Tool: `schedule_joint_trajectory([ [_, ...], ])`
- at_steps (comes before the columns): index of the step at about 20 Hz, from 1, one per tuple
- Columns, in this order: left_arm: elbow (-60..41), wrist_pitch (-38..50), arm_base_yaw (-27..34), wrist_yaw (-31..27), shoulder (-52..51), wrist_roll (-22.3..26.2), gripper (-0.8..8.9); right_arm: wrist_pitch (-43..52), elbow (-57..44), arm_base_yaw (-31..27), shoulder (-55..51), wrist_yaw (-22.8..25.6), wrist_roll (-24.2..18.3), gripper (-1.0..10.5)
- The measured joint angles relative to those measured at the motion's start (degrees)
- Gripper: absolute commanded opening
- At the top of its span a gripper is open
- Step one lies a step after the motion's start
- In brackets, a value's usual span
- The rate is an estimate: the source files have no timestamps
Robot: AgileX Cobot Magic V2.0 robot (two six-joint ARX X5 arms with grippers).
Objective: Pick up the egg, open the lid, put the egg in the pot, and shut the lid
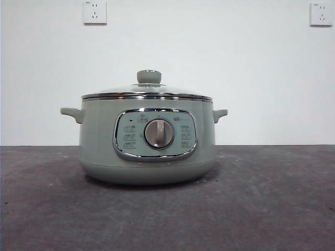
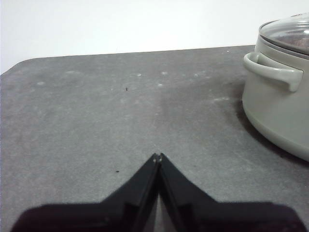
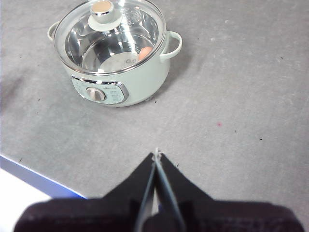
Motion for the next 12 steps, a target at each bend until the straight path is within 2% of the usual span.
schedule_joint_trajectory([
  [12,0.0,0.2,0.0,0.0,0.5,0.0,-0.03,0.0,0.0,0.0,0.0,0.2,-0.1,0.0],
])
